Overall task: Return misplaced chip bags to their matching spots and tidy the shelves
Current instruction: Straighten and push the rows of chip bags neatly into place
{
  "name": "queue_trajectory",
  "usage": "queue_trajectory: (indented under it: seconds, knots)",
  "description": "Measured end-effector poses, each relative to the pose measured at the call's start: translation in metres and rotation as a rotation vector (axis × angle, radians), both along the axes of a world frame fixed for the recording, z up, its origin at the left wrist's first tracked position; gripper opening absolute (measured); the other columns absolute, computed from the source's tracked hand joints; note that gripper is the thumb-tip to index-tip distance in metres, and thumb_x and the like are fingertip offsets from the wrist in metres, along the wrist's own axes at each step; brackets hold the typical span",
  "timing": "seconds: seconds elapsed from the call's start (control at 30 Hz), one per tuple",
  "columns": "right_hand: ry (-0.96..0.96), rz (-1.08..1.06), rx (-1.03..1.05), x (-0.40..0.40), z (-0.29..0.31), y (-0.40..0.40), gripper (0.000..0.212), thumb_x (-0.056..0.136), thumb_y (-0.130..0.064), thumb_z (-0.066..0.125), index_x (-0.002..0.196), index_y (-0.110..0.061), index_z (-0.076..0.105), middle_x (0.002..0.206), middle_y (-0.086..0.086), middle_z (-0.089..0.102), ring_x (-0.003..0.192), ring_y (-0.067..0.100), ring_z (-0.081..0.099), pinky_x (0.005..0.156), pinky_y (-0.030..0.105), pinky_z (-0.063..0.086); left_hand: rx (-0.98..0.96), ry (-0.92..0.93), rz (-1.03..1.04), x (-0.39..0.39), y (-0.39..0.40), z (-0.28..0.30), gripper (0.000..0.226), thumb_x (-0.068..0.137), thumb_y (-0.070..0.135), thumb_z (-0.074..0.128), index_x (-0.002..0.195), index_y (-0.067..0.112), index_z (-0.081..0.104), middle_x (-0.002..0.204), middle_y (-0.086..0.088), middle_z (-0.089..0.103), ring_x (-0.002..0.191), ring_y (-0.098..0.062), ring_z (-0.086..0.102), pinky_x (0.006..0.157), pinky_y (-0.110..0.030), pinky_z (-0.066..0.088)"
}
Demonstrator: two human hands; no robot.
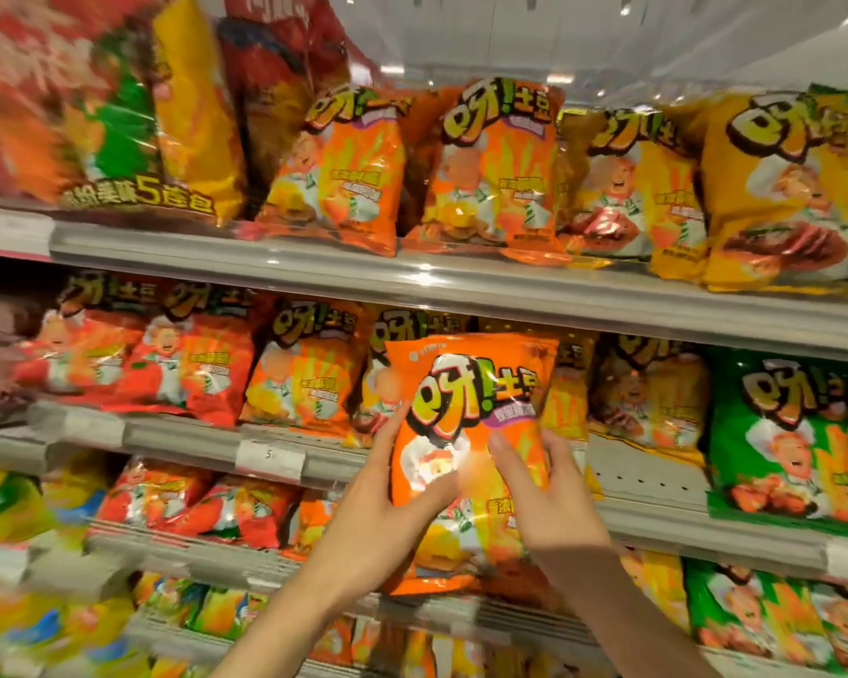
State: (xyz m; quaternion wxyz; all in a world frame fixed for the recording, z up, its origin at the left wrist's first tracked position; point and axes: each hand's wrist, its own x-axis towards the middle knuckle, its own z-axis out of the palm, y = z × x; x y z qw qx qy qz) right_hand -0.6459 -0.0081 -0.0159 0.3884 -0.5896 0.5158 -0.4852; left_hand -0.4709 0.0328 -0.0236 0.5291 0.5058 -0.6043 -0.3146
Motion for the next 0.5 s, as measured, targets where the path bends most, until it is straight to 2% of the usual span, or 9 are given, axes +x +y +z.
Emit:
queue_trajectory:
  seconds: [0.07, 0.13, 0.2, 0.27, 0.37, 0.43, 0.5]
  knots:
    - [0.061, 0.054, -0.024, 0.027, 0.005, -0.008, 0.054, 0.089, -0.060, 0.055, 0.132, -0.031, 0.041, 0.117, -0.023, 0.053, 0.084, -0.015, 0.053, 0.076, 0.011, 0.039, -0.010, 0.012, 0.056, 0.022, 0.000, 0.002, 0.065, 0.084, 0.049, 0.070, 0.133, 0.064, 0.030, 0.109, 0.066, 0.040, 0.102, 0.039, 0.038, 0.077, 0.007, 0.035]
    - [0.147, 0.112, -0.024, 0.048, 0.013, -0.017, 0.071, 0.090, -0.068, 0.045, 0.149, -0.031, 0.032, 0.139, -0.017, 0.047, 0.115, -0.003, 0.049, 0.096, 0.023, 0.032, -0.019, 0.036, 0.116, 0.044, 0.000, 0.004, 0.059, 0.086, 0.040, 0.070, 0.125, 0.062, 0.032, 0.099, 0.067, 0.041, 0.095, 0.041, 0.040, 0.072, 0.009, 0.033]
    - [0.222, 0.107, -0.071, 0.065, 0.021, -0.030, 0.082, 0.090, -0.075, 0.036, 0.157, -0.029, 0.023, 0.154, -0.009, 0.039, 0.139, 0.010, 0.039, 0.112, 0.031, 0.029, -0.016, 0.056, 0.173, 0.064, 0.000, 0.006, 0.055, 0.088, 0.033, 0.070, 0.120, 0.059, 0.033, 0.091, 0.068, 0.041, 0.089, 0.041, 0.042, 0.068, 0.009, 0.034]
    - [0.306, 0.037, -0.166, 0.079, 0.027, -0.050, 0.078, 0.095, -0.069, 0.036, 0.156, -0.021, 0.026, 0.159, 0.002, 0.034, 0.145, 0.018, 0.034, 0.119, 0.037, 0.027, -0.029, 0.053, 0.224, 0.084, 0.001, 0.006, 0.056, 0.089, 0.032, 0.069, 0.123, 0.057, 0.034, 0.090, 0.066, 0.044, 0.087, 0.039, 0.045, 0.067, 0.009, 0.035]
    - [0.488, -0.095, -0.249, 0.100, 0.029, -0.076, 0.072, 0.101, -0.056, 0.039, 0.152, -0.006, 0.031, 0.154, 0.017, 0.035, 0.144, 0.030, 0.032, 0.118, 0.039, 0.027, -0.053, 0.037, 0.272, 0.111, 0.001, 0.002, 0.061, 0.088, 0.038, 0.068, 0.137, 0.052, 0.035, 0.101, 0.061, 0.049, 0.095, 0.033, 0.049, 0.072, 0.005, 0.039]
    - [0.599, -0.183, -0.261, 0.110, 0.027, -0.086, 0.079, 0.098, -0.059, 0.042, 0.150, -0.001, 0.030, 0.150, 0.024, 0.035, 0.141, 0.036, 0.031, 0.117, 0.042, 0.027, -0.049, 0.023, 0.292, 0.124, 0.000, 0.004, 0.064, 0.088, 0.039, 0.068, 0.142, 0.048, 0.034, 0.102, 0.060, 0.049, 0.095, 0.033, 0.050, 0.070, 0.004, 0.040]
    - [0.660, -0.233, -0.254, 0.117, 0.024, -0.091, 0.088, 0.095, -0.063, 0.044, 0.151, 0.002, 0.025, 0.151, 0.027, 0.031, 0.142, 0.039, 0.029, 0.117, 0.043, 0.025, -0.030, 0.024, 0.310, 0.134, -0.001, 0.005, 0.063, 0.089, 0.035, 0.068, 0.140, 0.047, 0.033, 0.094, 0.064, 0.047, 0.087, 0.036, 0.048, 0.066, 0.008, 0.036]
